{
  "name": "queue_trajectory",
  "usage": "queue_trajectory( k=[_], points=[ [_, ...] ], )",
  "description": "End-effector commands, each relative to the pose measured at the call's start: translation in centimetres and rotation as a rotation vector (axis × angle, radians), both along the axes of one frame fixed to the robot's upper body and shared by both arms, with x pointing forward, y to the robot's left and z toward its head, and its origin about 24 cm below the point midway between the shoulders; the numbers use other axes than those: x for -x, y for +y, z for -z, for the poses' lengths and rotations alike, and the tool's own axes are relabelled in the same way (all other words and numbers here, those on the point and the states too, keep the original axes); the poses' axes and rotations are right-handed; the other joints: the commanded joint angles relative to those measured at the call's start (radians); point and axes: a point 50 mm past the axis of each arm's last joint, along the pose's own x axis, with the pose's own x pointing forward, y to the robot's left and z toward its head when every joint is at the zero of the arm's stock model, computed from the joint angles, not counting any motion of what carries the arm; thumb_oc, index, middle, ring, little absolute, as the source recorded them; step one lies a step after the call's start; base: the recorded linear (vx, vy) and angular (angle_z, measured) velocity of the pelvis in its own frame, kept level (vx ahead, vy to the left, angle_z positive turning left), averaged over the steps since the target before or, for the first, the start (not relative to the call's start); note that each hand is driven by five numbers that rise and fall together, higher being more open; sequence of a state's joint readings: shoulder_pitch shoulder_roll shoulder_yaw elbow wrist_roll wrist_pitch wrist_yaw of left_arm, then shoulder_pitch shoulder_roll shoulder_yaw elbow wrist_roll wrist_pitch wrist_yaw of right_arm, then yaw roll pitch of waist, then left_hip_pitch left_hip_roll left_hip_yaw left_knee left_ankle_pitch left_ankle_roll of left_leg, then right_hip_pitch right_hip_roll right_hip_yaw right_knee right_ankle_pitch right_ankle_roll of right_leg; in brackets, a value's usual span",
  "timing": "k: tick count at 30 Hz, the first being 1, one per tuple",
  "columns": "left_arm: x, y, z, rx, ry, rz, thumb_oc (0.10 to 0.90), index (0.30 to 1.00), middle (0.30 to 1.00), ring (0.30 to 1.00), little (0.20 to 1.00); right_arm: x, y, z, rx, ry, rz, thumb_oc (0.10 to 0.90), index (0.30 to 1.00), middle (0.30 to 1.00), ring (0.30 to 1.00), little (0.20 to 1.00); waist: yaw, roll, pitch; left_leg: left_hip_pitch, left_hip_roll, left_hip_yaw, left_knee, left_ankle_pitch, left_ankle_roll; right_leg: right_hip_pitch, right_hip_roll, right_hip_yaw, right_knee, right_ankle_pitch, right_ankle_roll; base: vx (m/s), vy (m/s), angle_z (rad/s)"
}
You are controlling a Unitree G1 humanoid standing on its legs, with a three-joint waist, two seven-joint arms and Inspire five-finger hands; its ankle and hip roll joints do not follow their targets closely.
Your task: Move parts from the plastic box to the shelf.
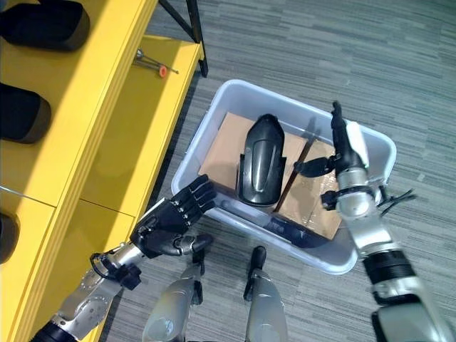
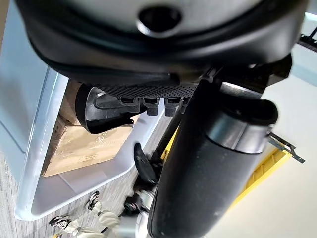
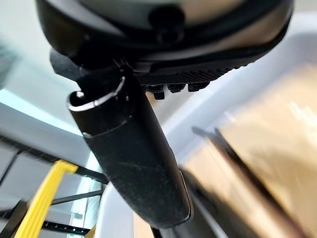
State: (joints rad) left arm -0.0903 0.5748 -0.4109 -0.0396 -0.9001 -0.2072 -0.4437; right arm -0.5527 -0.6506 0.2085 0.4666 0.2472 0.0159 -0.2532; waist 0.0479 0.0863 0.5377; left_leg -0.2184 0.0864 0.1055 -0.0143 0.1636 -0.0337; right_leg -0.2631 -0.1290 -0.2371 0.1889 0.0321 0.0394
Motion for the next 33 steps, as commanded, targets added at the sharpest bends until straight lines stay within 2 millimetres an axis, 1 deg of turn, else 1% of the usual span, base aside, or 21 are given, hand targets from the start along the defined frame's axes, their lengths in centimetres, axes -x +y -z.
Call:
queue_trajectory(
  k=[1, 2, 5, 7, 8, 9, 12, 14, 18, 19, 24, 25, 28, 30, 33],
  points=[
    [0.4, -2.7, -3.2, 0.13, -0.145, 0.094, 0.9, 1.0, 1.0, 1.0, 1.0, -1.6, 0.6, -8.7, -0.154, -0.358, -0.012, 0.9, 1.0, 1.0, 1.0, 1.0, 0.024, 0.01, -0.022, 0.033, -0.013, 0.026, 0.057, -0.125, 0.007, 0.054, 0.019, 0.019, 0.121, -0.168, -0.01, 0.02, 0.045, -0.01],
    [0.2, -2.9, -3.1, 0.133, -0.144, 0.091, 0.9, 1.0, 1.0, 1.0, 1.0, -1.9, 1.4, -8.2, -0.192, -0.35, -0.026, 0.9, 1.0, 1.0, 1.0, 1.0, 0.023, 0.016, -0.022, 0.033, -0.014, 0.025, 0.057, -0.124, 0.005, 0.05, 0.018, 0.02, 0.129, -0.171, -0.011, 0.01, 0.053, -0.01],
    [0.2, -3.1, -3.0, 0.143, -0.143, 0.091, 0.9, 1.0, 1.0, 1.0, 1.0, -2.2, 2.0, -7.2, -0.231, -0.312, -0.043, 0.9, 1.0, 1.0, 1.0, 1.0, 0.022, 0.024, -0.022, 0.032, -0.017, 0.025, 0.057, -0.124, 0.005, 0.045, 0.013, 0.021, 0.137, -0.174, -0.014, 0.01, 0.052, 0.02],
    [0.2, -3.2, -2.9, 0.155, -0.142, 0.091, 0.9, 1.0, 1.0, 1.0, 1.0, -2.3, 2.5, -6.1, -0.237, -0.278, -0.048, 0.9, 1.0, 1.0, 1.0, 1.0, 0.023, 0.032, -0.021, 0.033, -0.02, 0.023, 0.056, -0.123, 0.007, 0.041, 0.008, 0.022, 0.145, -0.176, -0.016, 0.01, 0.069, 0.0],
    [0.1, -3.2, -2.8, 0.164, -0.139, 0.093, 0.9, 1.0, 1.0, 1.0, 1.0, -2.4, 2.9, -5.0, -0.253, -0.248, -0.055, 0.9, 1.0, 1.0, 1.0, 1.0, 0.021, 0.036, -0.021, 0.033, -0.022, 0.024, 0.055, -0.121, 0.008, 0.038, 0.005, 0.024, 0.148, -0.175, -0.017, 0.02, 0.049, 0.01],
    [0.1, -3.3, -2.8, 0.166, -0.136, 0.095, 0.9, 1.0, 1.0, 1.0, 1.0, -2.4, 3.0, -4.5, -0.275, -0.231, -0.059, 0.9, 1.0, 1.0, 1.0, 1.0, 0.021, 0.038, -0.021, 0.032, -0.023, 0.024, 0.055, -0.121, 0.008, 0.037, 0.004, 0.025, 0.15, -0.175, -0.017, 0.01, 0.043, 0.02],
    [0.0, -3.4, -2.8, 0.164, -0.139, 0.097, 0.9, 1.0, 1.0, 1.0, 1.0, -2.4, 3.3, -3.8, -0.296, -0.214, -0.069, 0.9, 1.0, 1.0, 1.0, 1.0, 0.02, 0.04, -0.019, 0.031, -0.024, 0.023, 0.053, -0.12, 0.007, 0.033, 0.001, 0.025, 0.152, -0.174, -0.016, 0.0, 0.013, 0.02],
    [0.0, -3.5, -2.8, 0.17, -0.139, 0.095, 0.9, 1.0, 1.0, 1.0, 1.0, -2.4, 3.9, -2.9, -0.334, -0.182, -0.098, 0.9, 1.0, 1.0, 1.0, 1.0, 0.021, 0.042, -0.018, 0.026, -0.025, 0.022, 0.053, -0.118, 0.007, 0.024, 0.0, 0.025, 0.157, -0.174, -0.017, 0.0, 0.0, 0.0],
    [-0.1, -3.4, -2.7, 0.168, -0.137, 0.096, 0.9, 1.0, 1.0, 1.0, 1.0, -2.5, 4.3, -2.0, -0.366, -0.143, -0.106, 0.9, 1.0, 1.0, 1.0, 1.0, 0.023, 0.042, -0.018, 0.024, -0.027, 0.021, 0.053, -0.118, 0.007, 0.019, 0.0, 0.026, 0.161, -0.174, -0.017, 0.0, 0.0, 0.0],
    [-0.1, -3.5, -2.7, 0.167, -0.138, 0.099, 0.9, 1.0, 1.0, 1.0, 1.0, -2.4, 4.6, -1.3, -0.399, -0.117, -0.094, 0.9, 1.0, 1.0, 1.0, 1.0, 0.024, 0.041, -0.018, 0.021, -0.028, 0.02, 0.053, -0.117, 0.008, 0.014, 0.0, 0.025, 0.163, -0.172, -0.017, 0.0, 0.0, 0.0],
    [0.0, -3.5, -2.6, 0.169, -0.14, 0.089, 0.9, 1.0, 1.0, 1.0, 1.0, -2.1, 5.1, -0.2, -0.338, -0.107, -0.022, 0.9, 1.0, 1.0, 1.0, 1.0, 0.021, 0.039, -0.018, 0.014, -0.026, 0.024, 0.054, -0.115, 0.009, 0.003, -0.001, 0.027, 0.166, -0.167, -0.015, 0.0, 0.0, 0.0],
    [-0.1, -3.6, -2.6, 0.17, -0.143, 0.084, 0.9, 1.0, 1.0, 1.0, 1.0, -1.8, 4.8, 0.1, -0.297, -0.127, 0.085, 0.9, 1.0, 1.0, 1.0, 1.0, 0.017, 0.04, -0.018, 0.014, -0.026, 0.028, 0.051, -0.114, 0.01, 0.0, 0.0, 0.03, 0.164, -0.164, -0.015, 0.0, 0.0, 0.0],
    [-0.1, -3.9, -2.7, 0.178, -0.142, 0.075, 0.9, 1.0, 1.0, 1.0, 1.0, -1.6, 4.6, 0.1, -0.301, -0.171, 0.167, 0.9, 1.0, 1.0, 1.0, 1.0, 0.012, 0.042, -0.018, 0.01, -0.026, 0.031, 0.049, -0.115, 0.011, -0.006, 0.002, 0.033, 0.163, -0.162, -0.015, 0.0, 0.0, 0.0],
    [0.0, -3.9, -2.7, 0.18, -0.143, 0.072, 0.9, 1.0, 1.0, 1.0, 1.0, -1.5, 4.6, 0.3, -0.324, -0.166, 0.172, 0.9, 1.0, 1.0, 1.0, 1.0, 0.01, 0.043, -0.018, 0.006, -0.027, 0.032, 0.048, -0.114, 0.012, -0.011, 0.002, 0.034, 0.163, -0.161, -0.014, 0.0, 0.0, 0.0],
    [-0.1, -4.2, -2.6, 0.184, -0.14, 0.075, 0.9, 1.0, 1.0, 1.0, 1.0, -1.6, 5.4, 1.7, -0.433, -0.076, 0.136, 0.9, 1.0, 1.0, 1.0, 1.0, 0.009, 0.051, -0.018, -0.007, -0.032, 0.032, 0.042, -0.112, 0.013, -0.028, 0.002, 0.038, 0.163, -0.158, -0.014, -0.02, 0.03, -0.05]
  ],
)
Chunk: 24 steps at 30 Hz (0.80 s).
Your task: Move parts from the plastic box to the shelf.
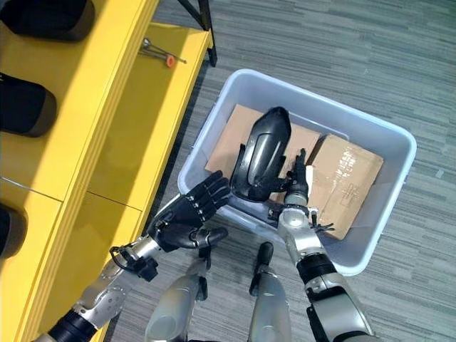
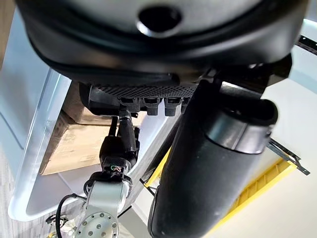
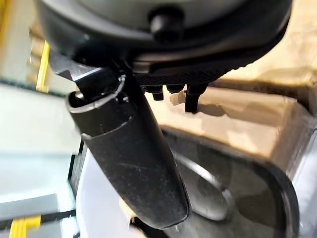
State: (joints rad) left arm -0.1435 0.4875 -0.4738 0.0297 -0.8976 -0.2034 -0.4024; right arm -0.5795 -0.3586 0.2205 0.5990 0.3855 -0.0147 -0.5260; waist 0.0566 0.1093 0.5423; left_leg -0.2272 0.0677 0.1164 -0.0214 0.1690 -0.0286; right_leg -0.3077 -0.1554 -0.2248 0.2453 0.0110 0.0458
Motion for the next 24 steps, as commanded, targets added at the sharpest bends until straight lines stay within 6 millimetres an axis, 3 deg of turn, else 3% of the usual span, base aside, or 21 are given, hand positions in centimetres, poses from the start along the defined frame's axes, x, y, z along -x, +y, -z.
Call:
queue_trajectory(
  k=[1, 5, 11, 16, 19, 24],
  points=[
    [0.7, -1.9, -3.7, 0.14, -0.195, 0.06, 0.9, 1.0, 1.0, 1.0, 1.0, -0.9, -0.3, -3.2, -0.062, -0.118, -0.011, 0.9, 1.0, 1.0, 1.0, 1.0, 0.001, 0.029, -0.022, 0.001, -0.013, 0.022, 0.048, -0.116, 0.008, 0.014, 0.028, 0.026, 0.106, -0.136, -0.021, 0.0, 0.0, 0.0],
    [0.7, -2.0, -3.7, 0.149, -0.199, 0.061, 0.9, 1.0, 1.0, 1.0, 1.0, -0.5, 0.0, -3.8, 0.028, -0.19, 0.054, 0.9, 1.0, 1.0, 1.0, 1.0, -0.004, 0.034, -0.022, -0.005, -0.015, 0.029, 0.043, -0.112, 0.009, 0.001, 0.027, 0.031, 0.107, -0.131, -0.019, -0.02, 0.038, -0.01],
    [0.9, -2.2, -3.6, 0.171, -0.199, 0.042, 0.9, 1.0, 1.0, 1.0, 1.0, 0.1, 0.2, -6.5, 0.139, -0.371, 0.097, 0.9, 1.0, 1.0, 1.0, 1.0, -0.014, 0.041, -0.022, 0.018, -0.018, 0.033, 0.037, -0.114, 0.01, 0.019, 0.023, 0.036, 0.104, -0.133, -0.018, 0.01, 0.05, -0.06],
    [1.4, -1.5, -3.4, 0.181, -0.19, 0.032, 0.9, 1.0, 1.0, 1.0, 1.0, 1.3, -0.8, -11.2, 0.38, -0.584, 0.046, 0.9, 1.0, 1.0, 1.0, 1.0, -0.019, 0.031, -0.032, 0.045, -0.013, 0.03, 0.042, -0.121, 0.007, 0.056, 0.015, 0.029, 0.091, -0.134, -0.012, 0.04, 0.018, 0.01],
    [1.6, -0.9, -3.4, 0.174, -0.186, 0.028, 0.9, 1.0, 1.0, 1.0, 1.0, 2.0, -1.1, -12.3, 0.453, -0.629, -0.046, 0.9, 1.0, 1.0, 1.0, 1.0, -0.021, 0.017, -0.04, 0.046, -0.009, 0.029, 0.046, -0.124, 0.006, 0.06, 0.014, 0.026, 0.087, -0.133, -0.009, 0.02, -0.015, 0.02],
    [1.9, 0.3, -3.2, 0.155, -0.182, 0.038, 0.9, 1.0, 1.0, 1.0, 1.0, 3.7, -1.4, -14.0, 0.882, -0.679, -0.121, 0.9, 1.0, 1.0, 1.0, 1.0, -0.024, -0.01, -0.052, 0.043, 0.0, 0.031, 0.058, -0.129, 0.005, 0.066, 0.016, 0.02, 0.079, -0.13, -0.001, 0.03, -0.062, 0.03]
  ],
)
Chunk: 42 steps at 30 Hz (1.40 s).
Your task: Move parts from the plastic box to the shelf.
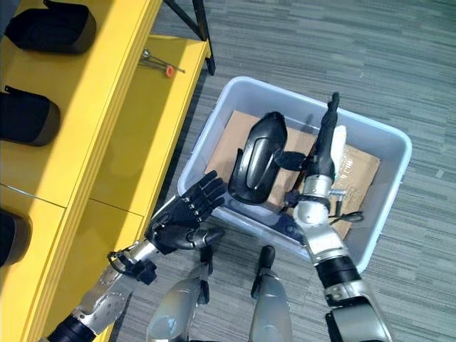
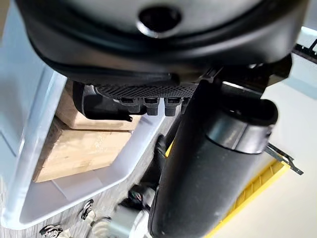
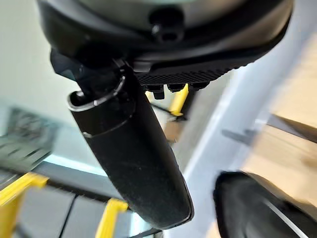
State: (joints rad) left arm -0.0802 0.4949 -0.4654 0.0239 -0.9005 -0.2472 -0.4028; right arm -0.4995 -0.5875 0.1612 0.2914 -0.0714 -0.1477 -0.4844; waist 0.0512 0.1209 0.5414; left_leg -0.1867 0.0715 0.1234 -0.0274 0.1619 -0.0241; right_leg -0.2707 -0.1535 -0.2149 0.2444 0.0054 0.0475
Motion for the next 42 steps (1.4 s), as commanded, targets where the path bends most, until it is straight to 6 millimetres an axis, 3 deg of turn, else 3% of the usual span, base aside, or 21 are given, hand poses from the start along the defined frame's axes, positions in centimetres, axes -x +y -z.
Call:
queue_trajectory(
  k=[1, 2, 4, 7, 8, 16, 24, 33, 37, 38, 39, 40, 42],
  points=[
    [1.0, -0.3, -4.0, 0.134, -0.201, 0.079, 0.9, 1.0, 1.0, 1.0, 1.0, 1.7, 1.5, -5.9, 0.401, -0.277, -0.076, 0.9, 1.0, 1.0, 1.0, 1.0, -0.017, -0.03, -0.053, -0.001, -0.002, 0.025, 0.068, -0.122, 0.001, 0.029, 0.015, 0.007, 0.079, -0.123, 0.0, 0.01, -0.071, 0.06],
    [1.0, -0.3, -4.0, 0.134, -0.201, 0.079, 0.9, 1.0, 1.0, 1.0, 1.0, 1.7, 1.5, -5.9, 0.402, -0.277, -0.076, 0.9, 1.0, 1.0, 1.0, 1.0, -0.017, -0.029, -0.053, -0.002, -0.001, 0.025, 0.069, -0.123, 0.001, 0.029, 0.015, 0.007, 0.079, -0.123, 0.0, 0.02, -0.08, 0.09],
    [0.9, 0.1, -4.2, 0.115, -0.204, 0.088, 0.9, 1.0, 1.0, 1.0, 1.0, 1.9, 0.5, -6.8, 0.669, -0.283, -0.02, 0.9, 1.0, 1.0, 1.0, 1.0, -0.009, -0.045, -0.05, -0.014, 0.003, 0.023, 0.084, -0.126, 0.001, 0.027, 0.019, -0.002, 0.079, -0.122, 0.003, -0.01, -0.12, 0.09],
    [0.8, 0.4, -4.3, 0.115, -0.192, 0.105, 0.9, 1.0, 1.0, 1.0, 1.0, 1.6, -0.5, -7.9, 0.814, -0.255, 0.018, 0.9, 1.0, 1.0, 1.0, 1.0, 0.003, -0.054, -0.048, -0.029, 0.005, 0.018, 0.096, -0.128, 0.001, 0.022, 0.023, -0.006, 0.082, -0.123, 0.005, -0.03, -0.113, 0.08],
    [0.8, 0.7, -4.5, 0.105, -0.187, 0.117, 0.9, 1.0, 1.0, 1.0, 1.0, 1.2, -0.9, -8.6, 0.964, -0.215, 0.033, 0.9, 1.0, 1.0, 1.0, 1.0, 0.018, -0.06, -0.038, -0.043, 0.007, 0.011, 0.103, -0.126, 0.001, 0.015, 0.025, -0.015, 0.092, -0.128, 0.005, -0.02, -0.116, 0.05],
    [0.8, 1.6, -4.5, 0.048, -0.198, 0.119, 0.9, 1.0, 1.0, 1.0, 1.0, -0.1, -1.7, -7.8, 1.372, -0.084, 0.062, 0.9, 1.0, 1.0, 1.0, 1.0, 0.066, -0.068, -0.021, -0.109, 0.008, -0.017, 0.124, -0.113, 0.006, -0.034, 0.035, -0.043, 0.145, -0.147, 0.0, -0.01, -0.104, 0.07],
    [0.7, 2.2, -5.2, 0.025, -0.219, 0.122, 0.9, 1.0, 1.0, 1.0, 1.0, -1.2, -1.4, -8.4, 1.43, -0.031, 0.074, 0.9, 1.0, 1.0, 1.0, 1.0, 0.102, -0.057, -0.021, -0.2, 0.01, -0.041, 0.138, -0.097, 0.002, -0.124, 0.049, -0.066, 0.227, -0.18, -0.016, -0.01, -0.068, 0.09],
    [0.9, 2.8, -4.9, 0.006, -0.216, 0.12, 0.9, 1.0, 1.0, 1.0, 1.0, -2.0, -2.6, -7.7, 1.431, 0.113, 0.13, 0.9, 1.0, 1.0, 1.0, 1.0, 0.123, -0.047, -0.021, -0.278, 0.018, -0.054, 0.156, -0.082, -0.007, -0.208, 0.055, -0.085, 0.308, -0.213, -0.032, -0.02, -0.051, 0.08],
    [1.1, 2.8, -4.7, 0.0, -0.214, 0.127, 0.9, 1.0, 1.0, 1.0, 1.0, -2.4, -4.3, -7.7, 1.41, 0.154, 0.278, 0.9, 1.0, 1.0, 1.0, 1.0, 0.137, -0.037, -0.021, -0.312, 0.023, -0.062, 0.162, -0.073, -0.009, -0.243, 0.051, -0.093, 0.355, -0.231, -0.039, 0.0, -0.063, 0.02],
    [1.3, 2.8, -4.4, 0.001, -0.204, 0.126, 0.9, 1.0, 1.0, 1.0, 1.0, -2.4, -4.6, -7.3, 1.402, 0.166, 0.289, 0.9, 1.0, 1.0, 1.0, 1.0, 0.132, -0.042, -0.021, -0.293, 0.014, -0.063, 0.162, -0.092, -0.015, -0.23, 0.042, -0.082, 0.368, -0.256, -0.028, -0.01, -0.032, 0.1],
    [1.2, 2.8, -4.5, 0.001, -0.213, 0.127, 0.9, 1.0, 1.0, 1.0, 1.0, -2.5, -5.6, -7.8, 1.379, 0.194, 0.374, 0.9, 1.0, 1.0, 1.0, 1.0, 0.137, -0.03, -0.021, -0.319, 0.025, -0.063, 0.159, -0.068, -0.012, -0.252, 0.051, -0.094, 0.364, -0.236, -0.04, 0.06, -0.031, 0.07],
    [1.4, 2.9, -4.3, 0.003, -0.202, 0.127, 0.9, 1.0, 1.0, 1.0, 1.0, -2.4, -5.8, -7.5, 1.38, 0.206, 0.38, 0.9, 1.0, 1.0, 1.0, 1.0, 0.132, -0.037, -0.021, -0.297, 0.015, -0.064, 0.159, -0.089, -0.017, -0.235, 0.043, -0.083, 0.372, -0.259, -0.029, -0.01, -0.014, 0.07],
    [1.3, 2.9, -4.4, 0.007, -0.209, 0.128, 0.9, 1.0, 1.0, 1.0, 1.0, -2.2, -6.8, -7.8, 1.327, 0.189, 0.465, 0.9, 1.0, 1.0, 1.0, 1.0, 0.135, -0.024, -0.021, -0.322, 0.028, -0.061, 0.156, -0.065, -0.014, -0.257, 0.053, -0.094, 0.368, -0.24, -0.042, -0.04, 0.008, 0.01]
  ],
)
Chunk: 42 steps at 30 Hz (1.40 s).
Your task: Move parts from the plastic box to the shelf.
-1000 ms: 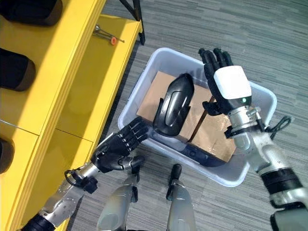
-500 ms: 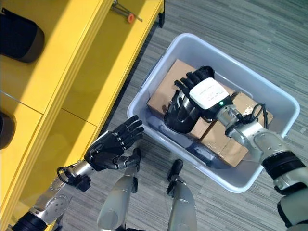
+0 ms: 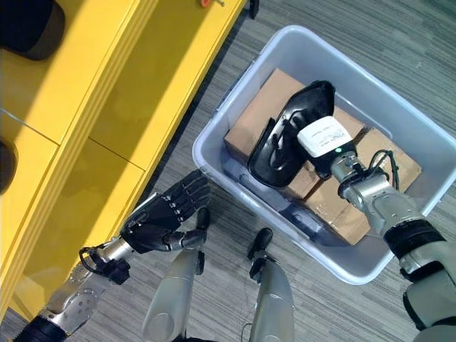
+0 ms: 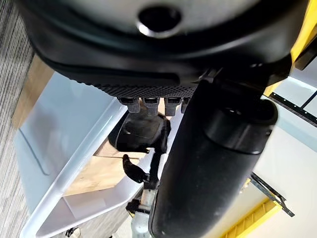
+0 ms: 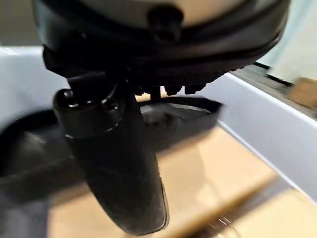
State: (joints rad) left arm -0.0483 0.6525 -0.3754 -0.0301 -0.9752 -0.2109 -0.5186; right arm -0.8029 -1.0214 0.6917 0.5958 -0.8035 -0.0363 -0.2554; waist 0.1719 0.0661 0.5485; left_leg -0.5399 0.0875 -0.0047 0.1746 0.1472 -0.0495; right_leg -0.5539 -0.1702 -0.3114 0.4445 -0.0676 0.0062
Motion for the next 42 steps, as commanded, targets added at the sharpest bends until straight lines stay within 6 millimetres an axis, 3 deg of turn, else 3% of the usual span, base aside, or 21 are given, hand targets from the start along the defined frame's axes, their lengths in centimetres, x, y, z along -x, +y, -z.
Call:
queue_trajectory(
  k=[1, 5, 9, 16, 23, 24, 28, 29, 39, 40, 41, 42],
  points=[
    [1.2, -0.9, -2.7, 0.08, -0.158, 0.092, 0.9, 1.0, 1.0, 1.0, 1.0, 0.3, -2.0, -6.4, -0.008, -0.331, 0.097, 0.9, 1.0, 1.0, 1.0, 1.0, 0.012, 0.036, -0.028, 0.03, 0.013, 0.068, -0.048, -0.05, 0.01, 0.022, 0.07, 0.006, 0.172, -0.168, 0.0, -0.07, 0.017, 0.0],
    [1.3, -1.1, -2.7, 0.076, -0.157, 0.097, 0.9, 1.0, 1.0, 1.0, 1.0, 0.9, -3.1, -5.6, -0.011, -0.415, 0.099, 0.9, 1.0, 1.0, 1.0, 1.0, 0.001, 0.044, -0.028, 0.028, 0.016, 0.077, -0.053, -0.05, 0.008, 0.013, 0.07, 0.013, 0.175, -0.171, 0.002, 0.0, 0.0, 0.0],
    [1.1, -1.1, -2.8, 0.088, -0.156, 0.104, 0.9, 1.0, 1.0, 1.0, 1.0, 0.9, -3.1, -5.1, -0.009, -0.386, 0.071, 0.9, 1.0, 1.0, 1.0, 1.0, -0.006, 0.047, -0.028, 0.028, 0.016, 0.085, -0.057, -0.049, 0.004, 0.01, 0.072, 0.019, 0.166, -0.169, 0.004, 0.0, 0.0, 0.0],
    [0.6, -1.2, -3.1, 0.091, -0.157, 0.095, 0.9, 1.0, 1.0, 1.0, 1.0, 0.0, -1.3, -4.7, 0.067, -0.263, -0.005, 0.9, 1.0, 1.0, 1.0, 1.0, -0.009, 0.052, -0.028, 0.015, 0.02, 0.093, -0.055, -0.046, 0.0, -0.009, 0.068, 0.023, 0.171, -0.168, 0.005, -0.01, -0.003, -0.03],
    [0.6, -1.3, -3.1, 0.093, -0.153, 0.094, 0.9, 1.0, 1.0, 1.0, 1.0, -0.2, -0.5, -5.3, 0.117, -0.318, -0.045, 0.9, 1.0, 1.0, 1.0, 1.0, -0.002, 0.058, -0.028, -0.004, 0.02, 0.091, -0.052, -0.043, 0.001, -0.031, 0.062, 0.02, 0.192, -0.174, 0.002, 0.0, 0.001, -0.01],
    [0.7, -1.4, -3.1, 0.09, -0.155, 0.093, 0.9, 1.0, 1.0, 1.0, 1.0, -0.3, 0.4, -5.6, 0.138, -0.327, -0.091, 0.9, 1.0, 1.0, 1.0, 1.0, 0.0, 0.06, -0.028, -0.009, 0.018, 0.091, -0.051, -0.044, 0.001, -0.038, 0.06, 0.018, 0.198, -0.177, 0.002, 0.0, 0.0, 0.0],
    [0.7, -1.3, -3.0, 0.095, -0.154, 0.091, 0.9, 1.0, 1.0, 1.0, 1.0, -0.2, 1.3, -5.2, 0.168, -0.311, -0.145, 0.9, 1.0, 1.0, 1.0, 1.0, 0.001, 0.058, -0.028, -0.013, 0.017, 0.092, -0.05, -0.043, 0.002, -0.042, 0.055, 0.015, 0.204, -0.179, 0.003, 0.02, -0.001, 0.0],
    [0.9, -1.3, -2.7, 0.101, -0.138, 0.104, 0.9, 1.0, 1.0, 1.0, 1.0, -0.2, 1.7, -4.5, 0.178, -0.291, -0.161, 0.9, 1.0, 1.0, 1.0, 1.0, -0.004, 0.048, -0.028, 0.009, 0.007, 0.091, -0.047, -0.065, -0.002, -0.023, 0.043, 0.026, 0.214, -0.204, 0.016, 0.08, -0.007, 0.02],
    [0.9, -1.2, -2.5, 0.084, -0.14, 0.111, 0.9, 1.0, 1.0, 1.0, 1.0, -0.7, 0.9, -2.7, 0.183, -0.107, -0.057, 0.9, 1.0, 1.0, 1.0, 1.0, 0.007, 0.045, -0.028, -0.013, 0.007, 0.082, -0.031, -0.068, 0.0, -0.039, 0.036, 0.018, 0.226, -0.205, 0.017, 0.01, -0.011, 0.02],
    [0.9, -1.2, -2.6, 0.089, -0.139, 0.111, 0.9, 1.0, 1.0, 1.0, 1.0, -0.9, 0.3, -2.4, 0.178, -0.042, 0.014, 0.547, 0.506, 0.506, 0.506, 0.506, 0.01, 0.045, -0.028, -0.028, 0.004, 0.08, -0.015, -0.073, 0.004, -0.052, 0.034, 0.018, 0.23, -0.202, 0.016, 0.0, 0.0, 0.0],
    [0.9, -1.2, -2.6, 0.09, -0.139, 0.111, 0.9, 1.0, 1.0, 1.0, 1.0, -1.0, 0.3, -2.5, 0.179, -0.042, 0.014, 0.547, 0.506, 0.506, 0.506, 0.506, 0.01, 0.045, -0.028, -0.028, 0.004, 0.08, -0.014, -0.073, 0.004, -0.053, 0.034, 0.018, 0.231, -0.202, 0.016, 0.0, 0.0, 0.0],
    [0.8, -1.2, -2.5, 0.097, -0.128, 0.105, 0.9, 1.0, 1.0, 1.0, 1.0, -1.1, 0.1, -2.1, 0.159, 0.009, 0.041, 0.4, 0.3, 0.3, 0.3, 0.3, 0.013, 0.045, -0.028, -0.041, 0.002, 0.077, -0.001, -0.078, 0.006, -0.063, 0.032, 0.018, 0.235, -0.202, 0.014, 0.0, 0.0, 0.0]
  ],
)
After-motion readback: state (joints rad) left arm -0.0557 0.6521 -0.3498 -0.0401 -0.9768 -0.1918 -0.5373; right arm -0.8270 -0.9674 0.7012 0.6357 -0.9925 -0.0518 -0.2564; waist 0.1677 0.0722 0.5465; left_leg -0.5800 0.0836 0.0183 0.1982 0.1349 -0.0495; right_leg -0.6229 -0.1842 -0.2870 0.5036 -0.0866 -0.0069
